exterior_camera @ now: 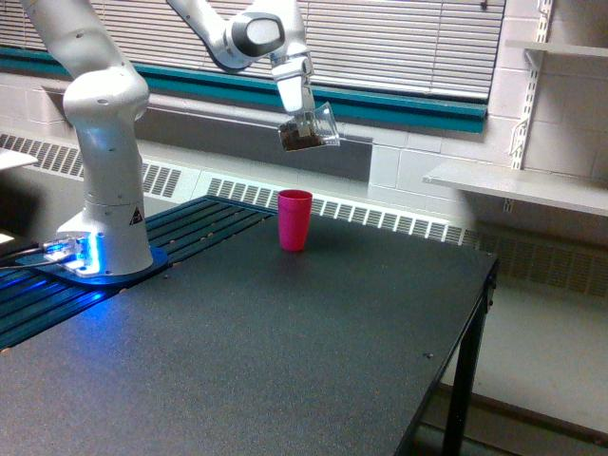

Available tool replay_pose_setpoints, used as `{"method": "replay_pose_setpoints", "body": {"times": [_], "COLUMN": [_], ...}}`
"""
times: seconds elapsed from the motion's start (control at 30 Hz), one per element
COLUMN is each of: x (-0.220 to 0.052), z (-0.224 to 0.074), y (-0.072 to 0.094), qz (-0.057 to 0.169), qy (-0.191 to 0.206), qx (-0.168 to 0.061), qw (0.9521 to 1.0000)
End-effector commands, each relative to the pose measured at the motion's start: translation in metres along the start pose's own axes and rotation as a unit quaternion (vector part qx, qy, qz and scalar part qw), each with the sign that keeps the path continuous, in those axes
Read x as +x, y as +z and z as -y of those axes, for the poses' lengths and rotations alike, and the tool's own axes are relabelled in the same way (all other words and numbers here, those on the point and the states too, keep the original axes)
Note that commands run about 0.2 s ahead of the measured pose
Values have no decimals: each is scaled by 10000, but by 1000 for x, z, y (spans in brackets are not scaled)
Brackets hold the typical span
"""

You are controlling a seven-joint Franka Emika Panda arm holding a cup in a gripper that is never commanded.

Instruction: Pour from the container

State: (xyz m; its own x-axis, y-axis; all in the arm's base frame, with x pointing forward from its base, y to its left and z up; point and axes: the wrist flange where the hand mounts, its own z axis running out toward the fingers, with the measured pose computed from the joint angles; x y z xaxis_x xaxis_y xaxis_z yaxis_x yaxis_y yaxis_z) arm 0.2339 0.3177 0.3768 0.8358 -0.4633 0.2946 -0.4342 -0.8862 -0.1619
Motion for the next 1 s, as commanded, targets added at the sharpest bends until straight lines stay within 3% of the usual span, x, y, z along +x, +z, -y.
{"method": "replay_pose_setpoints", "body": {"times": [0.03,0.33,0.7,1.0], "x": [-11,-12,-9,-21], "z": [15,28,29,28], "y": [0,4,12,9], "qz": [94,18,1,77], "qy": [555,1083,1720,1891], "qx": [-53,-197,-418,-521], "qw": [9984,9939,9842,9805]}}
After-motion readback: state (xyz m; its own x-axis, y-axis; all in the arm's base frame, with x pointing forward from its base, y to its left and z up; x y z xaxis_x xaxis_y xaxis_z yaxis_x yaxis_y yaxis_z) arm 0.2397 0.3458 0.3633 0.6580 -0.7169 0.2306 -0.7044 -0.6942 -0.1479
